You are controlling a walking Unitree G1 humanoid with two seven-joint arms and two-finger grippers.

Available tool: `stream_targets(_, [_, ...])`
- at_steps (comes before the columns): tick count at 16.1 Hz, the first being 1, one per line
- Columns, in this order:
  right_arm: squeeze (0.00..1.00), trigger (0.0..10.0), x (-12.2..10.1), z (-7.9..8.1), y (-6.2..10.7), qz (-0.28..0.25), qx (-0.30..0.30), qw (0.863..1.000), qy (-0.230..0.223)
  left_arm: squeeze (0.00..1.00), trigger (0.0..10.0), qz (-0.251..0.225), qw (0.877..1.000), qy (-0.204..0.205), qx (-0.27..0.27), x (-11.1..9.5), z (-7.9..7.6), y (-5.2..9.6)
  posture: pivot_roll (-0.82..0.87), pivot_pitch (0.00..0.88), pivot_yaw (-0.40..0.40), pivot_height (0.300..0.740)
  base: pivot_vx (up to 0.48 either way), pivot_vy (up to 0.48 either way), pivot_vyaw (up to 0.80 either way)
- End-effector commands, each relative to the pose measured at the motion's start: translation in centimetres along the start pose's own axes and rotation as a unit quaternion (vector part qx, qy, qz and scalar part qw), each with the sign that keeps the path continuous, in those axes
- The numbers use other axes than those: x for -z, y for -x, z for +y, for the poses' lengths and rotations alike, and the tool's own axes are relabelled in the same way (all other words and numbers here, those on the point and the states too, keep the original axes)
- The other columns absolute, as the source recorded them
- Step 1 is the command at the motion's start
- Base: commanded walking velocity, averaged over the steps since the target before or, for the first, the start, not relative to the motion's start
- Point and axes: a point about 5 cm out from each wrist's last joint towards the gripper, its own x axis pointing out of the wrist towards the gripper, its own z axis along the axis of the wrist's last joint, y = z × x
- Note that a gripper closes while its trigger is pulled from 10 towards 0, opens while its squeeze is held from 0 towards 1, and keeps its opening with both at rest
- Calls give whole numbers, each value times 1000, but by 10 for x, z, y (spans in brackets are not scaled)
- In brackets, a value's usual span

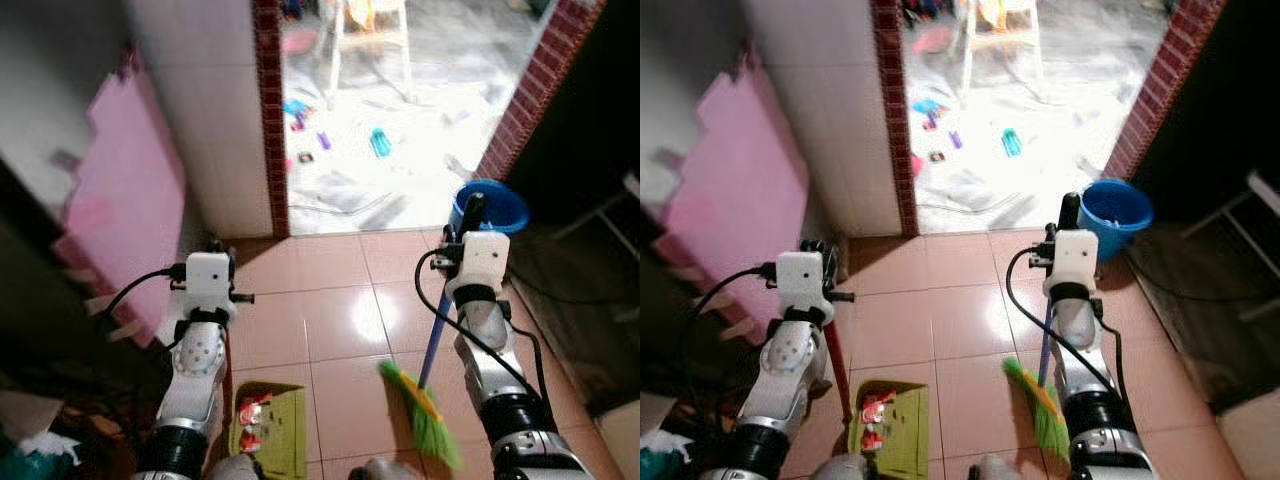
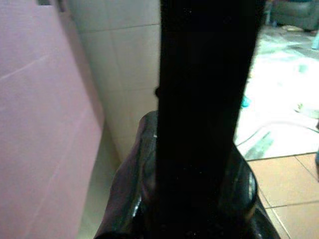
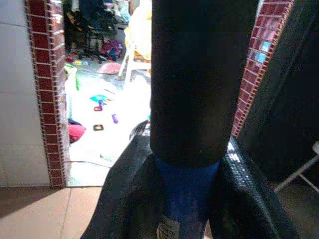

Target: Sweep floor

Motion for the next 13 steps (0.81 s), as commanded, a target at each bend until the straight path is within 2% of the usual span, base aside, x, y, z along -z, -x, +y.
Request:
stream_targets(1, [0, 10000, 0, -3, -2, 5, 3, 1000, 4, 0, 10000, -14, 1000, -1, 7, -7, -3, -4, -43, 0, -6, 740, 0, 0, -481])
stream_targets(5, [0, 10000, 0, -2, -1, 4, -2, 1000, 2, 0, 10000, -17, 1000, -5, 13, -6, -1, -2, -46, 0, -9, 740, 0, 0, -680])
stream_targets(6, [0, 10000, -1, -1, -1, 3, -4, 1000, 1, 0, 10000, -16, 1000, -3, 12, -6, -1, -2, -45, 0, -11, 740, 0, -345, -544])
stream_targets(13, [0, 10000, -3, 4, -2, 0, -19, 1000, -7, 0, 10000, -13, 1000, -1, 10, -5, -2, -3, -47, 0, -14, 740, 0, -398, 0])
